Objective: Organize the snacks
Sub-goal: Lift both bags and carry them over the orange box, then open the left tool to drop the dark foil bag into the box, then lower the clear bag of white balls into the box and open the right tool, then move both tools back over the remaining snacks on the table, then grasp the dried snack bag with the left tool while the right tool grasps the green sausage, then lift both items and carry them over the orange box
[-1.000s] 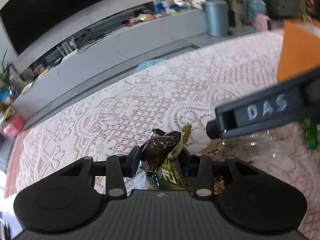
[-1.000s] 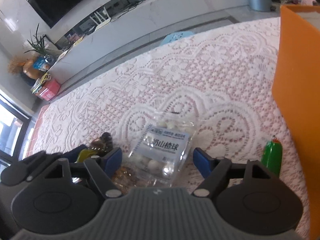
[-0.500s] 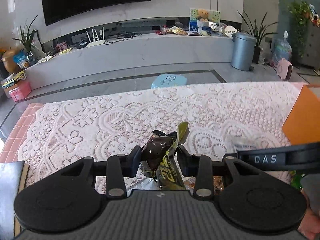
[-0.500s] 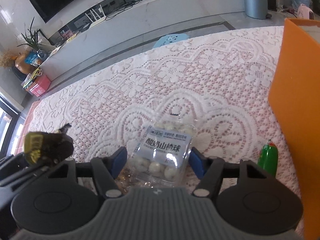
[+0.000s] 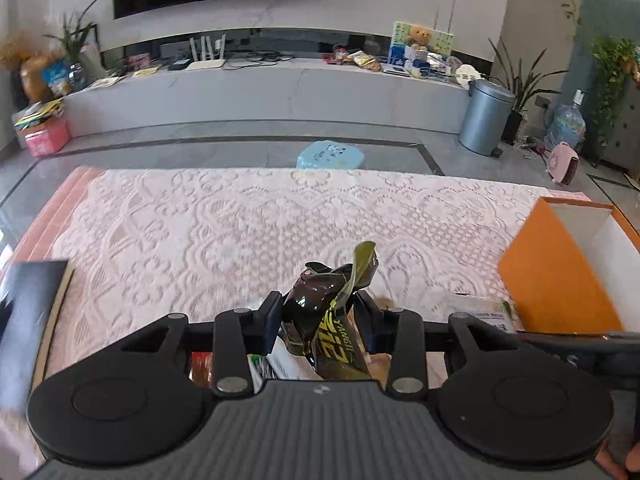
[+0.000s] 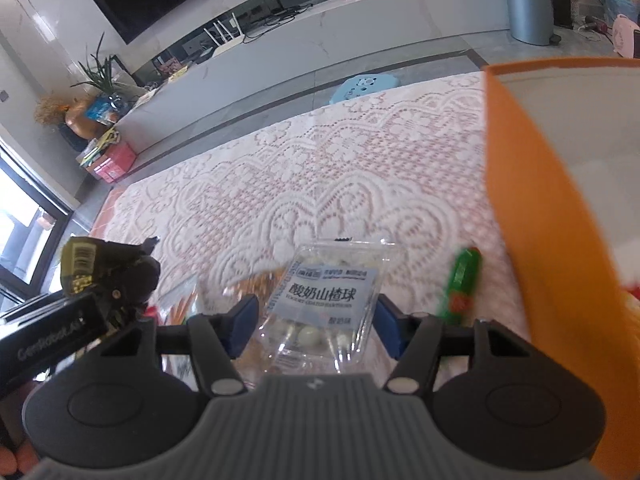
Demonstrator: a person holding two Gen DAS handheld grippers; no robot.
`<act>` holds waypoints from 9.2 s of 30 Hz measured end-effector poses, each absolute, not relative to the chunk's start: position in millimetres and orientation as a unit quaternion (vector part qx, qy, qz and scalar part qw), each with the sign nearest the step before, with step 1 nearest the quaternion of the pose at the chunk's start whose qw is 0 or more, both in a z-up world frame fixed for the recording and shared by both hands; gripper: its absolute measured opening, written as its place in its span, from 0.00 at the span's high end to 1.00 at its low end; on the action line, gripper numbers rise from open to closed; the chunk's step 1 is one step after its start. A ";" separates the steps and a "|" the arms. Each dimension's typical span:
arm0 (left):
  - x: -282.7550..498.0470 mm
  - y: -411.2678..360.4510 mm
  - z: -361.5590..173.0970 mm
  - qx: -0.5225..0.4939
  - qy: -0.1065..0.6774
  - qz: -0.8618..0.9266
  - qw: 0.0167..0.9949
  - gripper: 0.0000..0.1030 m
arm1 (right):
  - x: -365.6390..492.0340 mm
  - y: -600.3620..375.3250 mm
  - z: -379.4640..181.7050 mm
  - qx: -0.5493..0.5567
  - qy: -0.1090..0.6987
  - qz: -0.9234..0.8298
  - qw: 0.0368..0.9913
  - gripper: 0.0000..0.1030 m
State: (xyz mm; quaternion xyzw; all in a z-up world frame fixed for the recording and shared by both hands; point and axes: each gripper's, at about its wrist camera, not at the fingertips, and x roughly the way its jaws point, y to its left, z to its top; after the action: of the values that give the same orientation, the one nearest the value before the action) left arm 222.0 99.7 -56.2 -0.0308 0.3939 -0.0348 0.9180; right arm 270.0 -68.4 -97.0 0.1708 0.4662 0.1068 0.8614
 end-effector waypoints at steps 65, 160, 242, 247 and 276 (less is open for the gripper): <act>261.2 -182.4 -57.2 0.151 0.483 -0.262 0.822 0.58 | 223.3 -319.4 -49.0 0.013 0.457 0.143 0.878 0.94; 253.9 -42.9 -32.4 0.075 0.480 -0.131 0.864 0.47 | 342.2 -250.1 -117.5 -0.105 0.602 0.008 0.792 0.37; 258.5 53.2 -141.8 -0.019 0.415 -0.040 0.909 0.19 | 253.0 -67.5 -172.0 0.041 0.365 0.013 0.930 0.58; 262.1 47.0 -149.4 0.003 0.421 -0.037 0.906 0.17 | 256.5 -68.6 -178.7 0.046 0.368 0.013 0.929 0.60; 261.5 41.9 -156.9 0.014 0.411 -0.028 0.911 0.24 | 248.4 -63.6 -184.9 0.042 0.364 0.061 0.928 0.80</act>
State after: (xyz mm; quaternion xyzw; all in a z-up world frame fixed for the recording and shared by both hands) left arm 261.5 41.9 -156.9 0.0141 0.4114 -0.0277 0.9109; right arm 248.4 -63.6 -184.9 0.0418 0.3644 0.0610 0.9283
